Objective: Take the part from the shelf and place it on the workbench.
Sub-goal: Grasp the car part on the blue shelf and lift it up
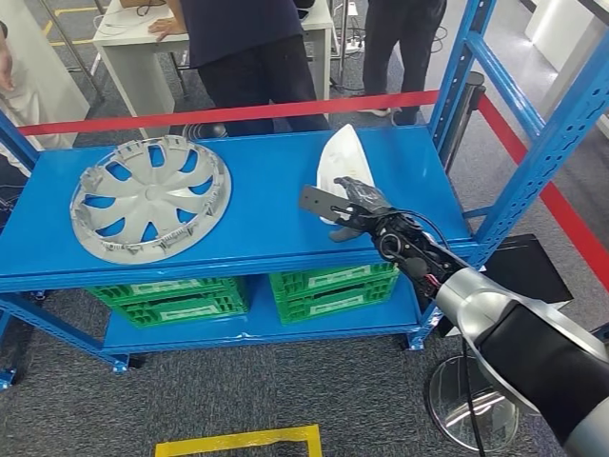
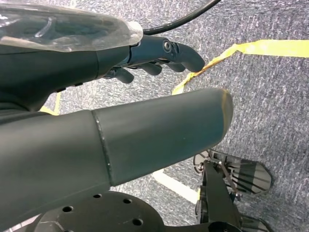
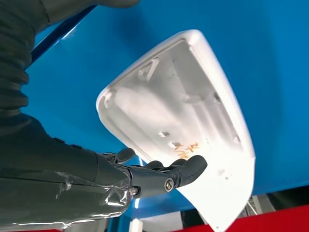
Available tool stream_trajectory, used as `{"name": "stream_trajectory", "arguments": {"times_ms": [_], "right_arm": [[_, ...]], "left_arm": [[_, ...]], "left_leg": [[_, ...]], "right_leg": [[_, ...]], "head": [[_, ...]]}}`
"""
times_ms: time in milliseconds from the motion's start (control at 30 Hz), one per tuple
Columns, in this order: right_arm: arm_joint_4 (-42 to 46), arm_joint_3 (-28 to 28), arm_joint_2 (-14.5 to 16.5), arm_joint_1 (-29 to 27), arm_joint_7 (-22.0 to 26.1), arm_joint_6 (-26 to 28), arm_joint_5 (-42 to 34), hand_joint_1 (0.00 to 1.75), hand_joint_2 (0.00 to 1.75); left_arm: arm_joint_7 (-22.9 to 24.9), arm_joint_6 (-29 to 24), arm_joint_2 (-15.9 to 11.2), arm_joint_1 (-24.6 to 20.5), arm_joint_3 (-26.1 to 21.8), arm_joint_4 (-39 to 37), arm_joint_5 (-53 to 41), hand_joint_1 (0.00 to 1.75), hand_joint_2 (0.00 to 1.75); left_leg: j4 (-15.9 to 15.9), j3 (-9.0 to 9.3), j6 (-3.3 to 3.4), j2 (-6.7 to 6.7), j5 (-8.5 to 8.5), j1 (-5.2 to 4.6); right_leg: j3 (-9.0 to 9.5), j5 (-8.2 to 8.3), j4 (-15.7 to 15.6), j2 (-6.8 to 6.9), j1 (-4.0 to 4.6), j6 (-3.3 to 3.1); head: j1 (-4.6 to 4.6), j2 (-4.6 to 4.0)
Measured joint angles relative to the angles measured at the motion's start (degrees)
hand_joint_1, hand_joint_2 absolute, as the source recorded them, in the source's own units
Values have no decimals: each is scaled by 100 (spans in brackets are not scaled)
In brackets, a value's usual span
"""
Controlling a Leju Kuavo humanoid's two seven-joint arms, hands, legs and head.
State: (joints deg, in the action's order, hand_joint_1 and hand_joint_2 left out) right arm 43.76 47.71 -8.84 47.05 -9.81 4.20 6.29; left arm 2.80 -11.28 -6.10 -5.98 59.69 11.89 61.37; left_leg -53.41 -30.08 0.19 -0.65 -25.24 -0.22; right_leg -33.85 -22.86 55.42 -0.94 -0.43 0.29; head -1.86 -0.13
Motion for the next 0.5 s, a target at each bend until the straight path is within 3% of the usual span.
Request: {"name": "stream_trajectory", "arguments": {"times_ms": [500], "right_arm": [[-385, -20, -93, -15, 316, -89, -421, 0, 175]], "left_arm": [[-1, 9, 0, 0, 2, 0, 0, 0, 0]], "left_leg": [[0, 0, 0, 0, 0, 0]], "right_leg": [[0, 0, 0, -1, 0, 0]], "head": [[0, 0]]}}
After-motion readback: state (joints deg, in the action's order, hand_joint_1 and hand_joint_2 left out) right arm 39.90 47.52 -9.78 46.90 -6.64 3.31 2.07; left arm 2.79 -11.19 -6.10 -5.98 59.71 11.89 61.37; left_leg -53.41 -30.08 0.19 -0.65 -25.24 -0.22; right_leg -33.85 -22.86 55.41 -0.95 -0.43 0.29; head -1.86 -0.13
